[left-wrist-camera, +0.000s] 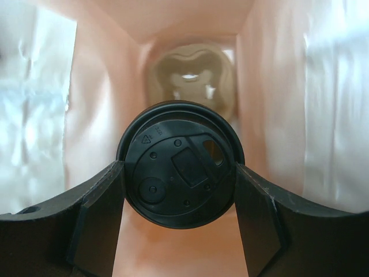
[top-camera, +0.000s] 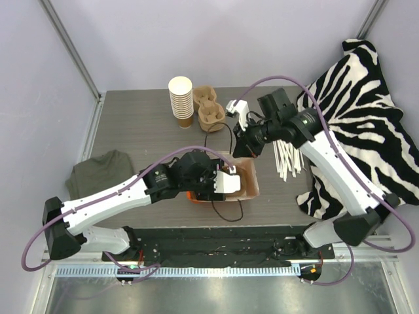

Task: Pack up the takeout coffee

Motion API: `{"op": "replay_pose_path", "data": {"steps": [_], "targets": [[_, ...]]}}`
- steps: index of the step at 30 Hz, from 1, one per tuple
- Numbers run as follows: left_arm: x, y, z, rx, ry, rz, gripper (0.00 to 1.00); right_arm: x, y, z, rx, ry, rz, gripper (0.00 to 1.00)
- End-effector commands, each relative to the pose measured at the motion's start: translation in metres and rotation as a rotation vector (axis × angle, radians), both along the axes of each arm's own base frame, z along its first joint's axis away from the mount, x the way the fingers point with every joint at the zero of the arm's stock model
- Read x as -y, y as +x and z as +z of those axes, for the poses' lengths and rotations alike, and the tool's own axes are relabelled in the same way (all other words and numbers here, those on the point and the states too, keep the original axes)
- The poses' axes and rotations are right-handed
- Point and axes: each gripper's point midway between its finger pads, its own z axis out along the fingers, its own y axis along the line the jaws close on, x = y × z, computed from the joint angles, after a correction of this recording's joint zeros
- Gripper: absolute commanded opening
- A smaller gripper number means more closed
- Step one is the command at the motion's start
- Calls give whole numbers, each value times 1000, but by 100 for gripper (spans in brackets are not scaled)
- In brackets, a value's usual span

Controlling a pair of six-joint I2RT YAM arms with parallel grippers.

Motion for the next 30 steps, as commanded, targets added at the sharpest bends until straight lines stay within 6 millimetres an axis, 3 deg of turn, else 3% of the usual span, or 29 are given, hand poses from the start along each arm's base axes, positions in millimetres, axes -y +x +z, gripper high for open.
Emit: {"op": "replay_pose_path", "data": {"steps": [1, 3, 4, 9, 16, 22, 30], "targets": [[9, 11, 25, 86, -110, 25, 18, -8, -9, 35, 134, 123, -66, 1], [8, 11, 26, 93, -118, 23, 18, -12, -18, 27, 125, 122, -74, 1], [9, 12, 28, 102, -126, 22, 18, -11, -18, 34, 162, 144, -94, 1], [8, 9, 23, 103, -136, 4, 18, -17, -23, 29, 123, 174, -152, 1], [13, -1, 35, 105, -236, -31, 17, -20, -29, 33, 64, 237, -202, 1], [19, -8, 27, 65, -267, -50, 16, -17, -32, 39, 94, 276, -209, 1], [27, -5, 10, 135, -282, -60, 13, -20, -42, 29, 39, 302, -200, 1]]}}
